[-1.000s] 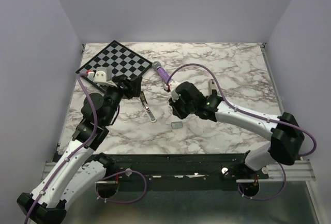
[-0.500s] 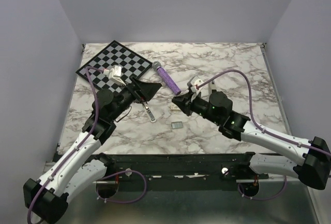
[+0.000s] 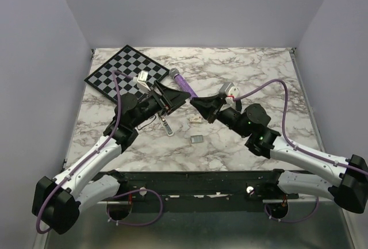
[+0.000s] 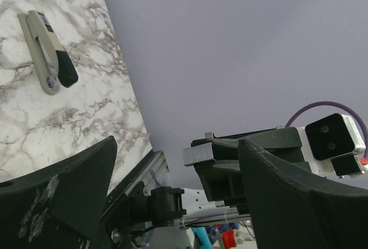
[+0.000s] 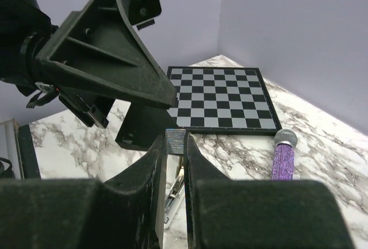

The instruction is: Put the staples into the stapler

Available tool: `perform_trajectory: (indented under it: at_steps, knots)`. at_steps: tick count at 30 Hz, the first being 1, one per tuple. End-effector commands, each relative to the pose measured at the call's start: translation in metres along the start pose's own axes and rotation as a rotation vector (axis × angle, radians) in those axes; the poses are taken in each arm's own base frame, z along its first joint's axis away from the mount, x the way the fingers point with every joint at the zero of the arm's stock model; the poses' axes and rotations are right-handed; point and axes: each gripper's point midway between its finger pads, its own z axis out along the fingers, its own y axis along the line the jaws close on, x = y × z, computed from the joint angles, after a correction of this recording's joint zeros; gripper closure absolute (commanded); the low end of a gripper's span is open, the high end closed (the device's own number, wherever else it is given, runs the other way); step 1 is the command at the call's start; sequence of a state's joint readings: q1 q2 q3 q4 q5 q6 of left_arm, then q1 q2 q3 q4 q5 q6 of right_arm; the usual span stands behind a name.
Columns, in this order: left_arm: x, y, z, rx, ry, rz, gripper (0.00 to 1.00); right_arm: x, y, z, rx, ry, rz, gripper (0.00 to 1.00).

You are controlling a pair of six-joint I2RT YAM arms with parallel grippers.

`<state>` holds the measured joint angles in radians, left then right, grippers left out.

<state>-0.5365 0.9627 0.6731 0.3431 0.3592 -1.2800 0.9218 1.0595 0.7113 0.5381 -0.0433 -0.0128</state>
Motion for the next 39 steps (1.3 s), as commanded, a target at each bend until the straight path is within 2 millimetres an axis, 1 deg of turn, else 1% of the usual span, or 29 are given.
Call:
perform_trajectory:
  at_steps: [1,5,11,18,24,25,27,29,31,36,39]
  knots:
    - [0.007,-0.025,0.001,0.083,0.054,-0.076,0.09,-0.014,0.005,0.005,-0.029,-0.07,-0.027,0.79]
    - [0.01,-0.026,0.003,0.099,0.068,-0.096,0.1,-0.012,0.009,0.008,-0.05,-0.06,-0.027,0.79]
    - [0.013,-0.032,0.004,0.123,0.086,-0.112,0.16,-0.006,0.01,0.01,-0.058,-0.045,-0.028,0.79]
    - [0.018,-0.031,0.006,0.124,0.107,-0.117,0.25,-0.008,0.011,0.01,-0.063,-0.05,-0.032,0.79]
    - [0.021,-0.033,0.005,0.139,0.115,-0.129,0.29,-0.006,0.01,0.009,-0.061,-0.044,-0.036,0.79]
    - [0.021,-0.032,0.005,0.136,0.116,-0.13,0.31,-0.008,0.01,0.009,-0.06,-0.048,-0.037,0.79]
    - [0.021,-0.033,0.004,0.142,0.112,-0.127,0.39,-0.007,0.01,0.008,-0.061,-0.045,-0.037,0.79]
    - [0.02,-0.032,0.005,0.14,0.11,-0.125,0.39,-0.007,0.01,0.008,-0.058,-0.045,-0.037,0.79]
    - [0.021,-0.033,0.005,0.141,0.111,-0.122,0.42,-0.006,0.009,0.008,-0.057,-0.042,-0.038,0.79]
    - [0.021,-0.033,0.005,0.142,0.109,-0.122,0.46,-0.007,0.011,0.007,-0.064,-0.045,-0.043,0.79]
    - [0.021,-0.034,0.004,0.145,0.108,-0.117,0.51,-0.006,0.011,0.006,-0.067,-0.043,-0.044,0.79]
